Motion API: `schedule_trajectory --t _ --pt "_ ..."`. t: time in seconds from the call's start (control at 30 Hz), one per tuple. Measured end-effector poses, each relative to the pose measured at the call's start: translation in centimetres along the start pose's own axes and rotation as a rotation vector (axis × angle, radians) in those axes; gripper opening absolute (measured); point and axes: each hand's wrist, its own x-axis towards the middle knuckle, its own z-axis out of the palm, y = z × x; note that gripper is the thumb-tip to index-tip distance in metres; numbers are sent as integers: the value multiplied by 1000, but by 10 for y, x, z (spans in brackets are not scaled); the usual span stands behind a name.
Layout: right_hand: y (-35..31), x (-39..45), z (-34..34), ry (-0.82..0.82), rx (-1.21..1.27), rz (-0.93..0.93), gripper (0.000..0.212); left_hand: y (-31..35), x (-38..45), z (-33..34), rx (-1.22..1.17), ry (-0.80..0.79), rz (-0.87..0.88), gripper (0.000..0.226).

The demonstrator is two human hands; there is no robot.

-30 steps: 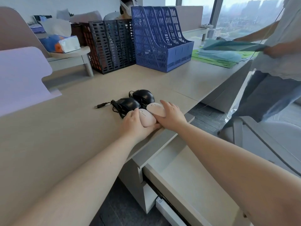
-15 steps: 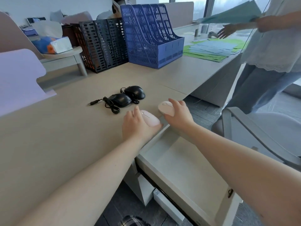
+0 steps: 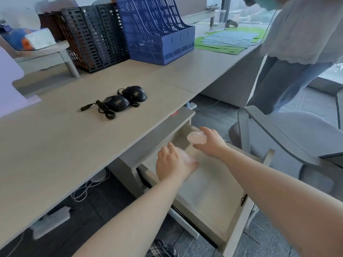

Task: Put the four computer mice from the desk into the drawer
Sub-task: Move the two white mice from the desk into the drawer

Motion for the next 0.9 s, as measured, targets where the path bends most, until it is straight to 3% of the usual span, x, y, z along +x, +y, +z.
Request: schedule_trajectory --t 0.27,0.5,0.7,0.9 --pt "18 22 39 -102 -35 8 75 -24 28 33 51 -68 -70 110" --pt "30 37 76 -160 -42 25 69 -31 46 67 39 -208 -160 75" --pt "35 48 92 -186 -41 21 71 -40 62 72 46 -210 -174 114" --pt "35 54 97 -190 -39 12 71 -45 65 79 116 -267 -189 119"
